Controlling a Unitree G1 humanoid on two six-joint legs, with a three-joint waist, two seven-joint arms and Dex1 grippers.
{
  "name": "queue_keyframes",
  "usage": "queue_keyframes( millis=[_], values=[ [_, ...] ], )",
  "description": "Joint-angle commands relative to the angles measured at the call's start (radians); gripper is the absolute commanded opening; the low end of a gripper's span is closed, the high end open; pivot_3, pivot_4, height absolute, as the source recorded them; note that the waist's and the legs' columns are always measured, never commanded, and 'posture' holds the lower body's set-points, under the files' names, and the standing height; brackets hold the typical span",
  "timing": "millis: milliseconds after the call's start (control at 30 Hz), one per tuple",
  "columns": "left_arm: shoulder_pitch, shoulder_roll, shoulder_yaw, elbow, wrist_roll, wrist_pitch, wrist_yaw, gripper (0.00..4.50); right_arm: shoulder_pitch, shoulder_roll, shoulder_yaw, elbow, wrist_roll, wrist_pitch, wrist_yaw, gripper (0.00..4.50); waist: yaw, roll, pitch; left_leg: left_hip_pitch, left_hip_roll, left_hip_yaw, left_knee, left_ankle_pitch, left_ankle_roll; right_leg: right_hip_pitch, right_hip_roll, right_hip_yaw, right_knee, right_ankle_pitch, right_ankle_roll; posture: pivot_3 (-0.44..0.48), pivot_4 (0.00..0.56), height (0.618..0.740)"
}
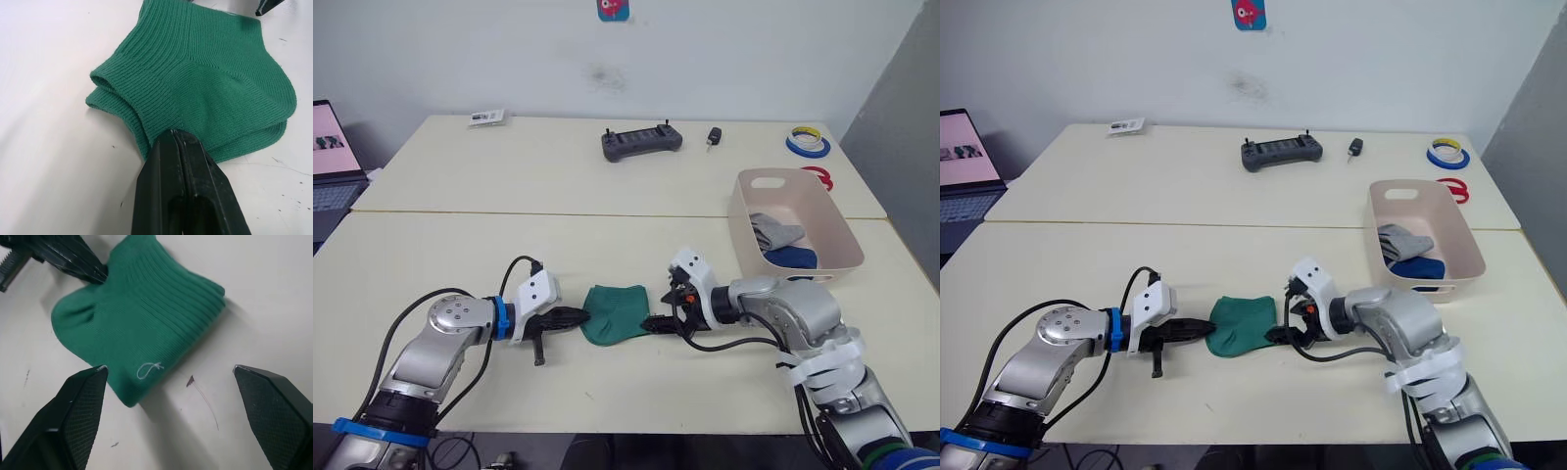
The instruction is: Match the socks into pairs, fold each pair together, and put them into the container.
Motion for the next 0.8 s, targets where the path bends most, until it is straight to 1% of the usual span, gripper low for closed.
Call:
queue_keyframes(
  millis=[33, 233, 300, 467, 567, 667, 700, 800],
  values=[
    [0.041, 0.009, -0.027, 0.019, 0.041, 0.021, 0.009, 0.0, -0.025, 0.073, -0.002, 0.032, 0.039, 0.043, -0.029, 4.46, -0.002, 0.001, -0.001, 0.0, 0.0, 0.0, 0.0, 0.0, 0.0, 0.0, 0.0, 0.0, 0.0, 0.0, 0.0, 0.0, 0.15, 0.74],
    [0.056, 0.006, -0.025, 0.005, 0.043, 0.021, 0.019, 0.0, -0.052, 0.226, -0.038, 0.126, 0.058, 0.075, -0.089, 4.46, -0.007, 0.001, -0.002, 0.001, 0.0, 0.0, -0.001, 0.0, 0.0, 0.0, 0.0, 0.0, 0.001, 0.0, 0.0, 0.0, 0.15, 0.74],
    [0.063, 0.006, -0.024, -0.001, 0.043, 0.021, 0.022, 0.0, -0.064, 0.268, -0.074, 0.166, 0.066, 0.079, -0.108, 4.46, -0.01, 0.002, -0.002, 0.001, 0.0, 0.0, -0.001, 0.0, 0.0, 0.0, 0.0, 0.0, 0.001, 0.0, 0.0, 0.0, 0.15, 0.74],
    [0.077, 0.008, -0.02, -0.011, 0.042, 0.024, 0.028, 0.0, -0.093, 0.31, -0.136, 0.239, 0.082, 0.07, -0.124, 4.46, -0.017, 0.002, -0.003, 0.001, 0.0, 0.0, -0.001, 0.0, 0.0, 0.0, 0.0, 0.0, 0.001, 0.0, 0.0, 0.0, 0.15, 0.74],
    [0.078, 0.007, -0.019, -0.013, 0.04, 0.026, 0.031, 0.0, -0.102, 0.316, -0.145, 0.264, 0.088, 0.062, -0.129, 4.46, -0.019, 0.002, -0.003, 0.001, 0.0, 0.0, -0.001, 0.0, 0.0, 0.0, 0.0, 0.0, 0.001, 0.0, 0.0, 0.0, 0.15, 0.74],
    [0.078, 0.007, -0.017, -0.014, 0.037, 0.027, 0.033, 0.0, -0.104, 0.322, -0.147, 0.278, 0.095, 0.053, -0.14, 3.88, -0.019, 0.002, -0.002, 0.001, 0.0, 0.0, -0.001, 0.0, 0.0, -0.001, 0.0, 0.0, 0.001, 0.0, 0.0, 0.0, 0.15, 0.74],
    [0.079, 0.007, -0.016, -0.015, 0.036, 0.027, 0.033, 0.0, -0.104, 0.325, -0.148, 0.281, 0.097, 0.051, -0.144, 3.58, -0.019, 0.002, -0.002, 0.001, 0.0, 0.0, -0.001, 0.0, 0.0, -0.001, 0.0, 0.0, 0.001, 0.0, 0.0, 0.0, 0.15, 0.74],
    [0.081, 0.008, -0.007, -0.02, 0.027, 0.033, 0.033, 0.0, -0.104, 0.334, -0.148, 0.287, 0.103, 0.042, -0.152, 2.48, -0.02, 0.002, -0.002, 0.0, 0.0, 0.0, -0.001, 0.0, 0.0, -0.001, 0.0, 0.0, 0.001, 0.0, 0.0, 0.0, 0.15, 0.74]
  ],
)
